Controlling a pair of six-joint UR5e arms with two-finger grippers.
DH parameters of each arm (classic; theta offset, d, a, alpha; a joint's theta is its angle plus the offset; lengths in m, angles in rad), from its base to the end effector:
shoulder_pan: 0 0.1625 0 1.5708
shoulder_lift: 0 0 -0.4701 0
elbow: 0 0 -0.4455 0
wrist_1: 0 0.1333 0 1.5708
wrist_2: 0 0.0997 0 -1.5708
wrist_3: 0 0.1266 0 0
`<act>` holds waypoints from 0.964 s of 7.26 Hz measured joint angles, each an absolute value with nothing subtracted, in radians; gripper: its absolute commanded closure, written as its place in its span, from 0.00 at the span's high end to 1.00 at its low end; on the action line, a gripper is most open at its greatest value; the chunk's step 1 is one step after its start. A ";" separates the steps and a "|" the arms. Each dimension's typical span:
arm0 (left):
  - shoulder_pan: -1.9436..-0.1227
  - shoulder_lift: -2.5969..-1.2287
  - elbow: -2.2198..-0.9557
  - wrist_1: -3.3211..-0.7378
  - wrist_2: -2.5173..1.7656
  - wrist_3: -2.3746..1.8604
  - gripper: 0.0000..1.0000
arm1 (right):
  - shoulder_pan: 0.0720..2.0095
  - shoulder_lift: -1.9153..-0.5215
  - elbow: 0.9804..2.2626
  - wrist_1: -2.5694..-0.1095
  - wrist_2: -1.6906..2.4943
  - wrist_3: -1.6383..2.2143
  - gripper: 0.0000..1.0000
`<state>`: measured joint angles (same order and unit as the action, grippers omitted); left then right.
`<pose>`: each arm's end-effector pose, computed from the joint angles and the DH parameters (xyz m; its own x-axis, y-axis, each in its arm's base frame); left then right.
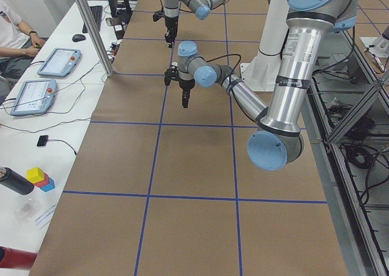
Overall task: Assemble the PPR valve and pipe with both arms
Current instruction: 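Carry the chrome elbow with the right gripper above the standing valve, then lower the elbow onto the valve top and press it in with the right gripper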
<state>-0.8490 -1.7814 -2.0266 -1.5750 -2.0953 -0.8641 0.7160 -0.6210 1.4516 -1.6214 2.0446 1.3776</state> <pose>0.3404 -0.4926 0.3707 0.6820 0.0758 -0.7274 0.0016 0.9945 0.1052 -0.5788 -0.6037 0.1171 0.5920 0.2886 0.7525 -0.2326 0.9551 -0.1833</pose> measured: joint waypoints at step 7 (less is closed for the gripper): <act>-0.848 -1.776 -2.034 -1.574 -2.097 -0.862 0.89 | 0.680 -0.584 1.374 -1.616 2.001 1.378 0.00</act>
<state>-0.8484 -1.7758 -2.0340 -1.5739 -2.0969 -0.8619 0.6797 -0.5844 1.3739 -1.6163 2.0014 1.3777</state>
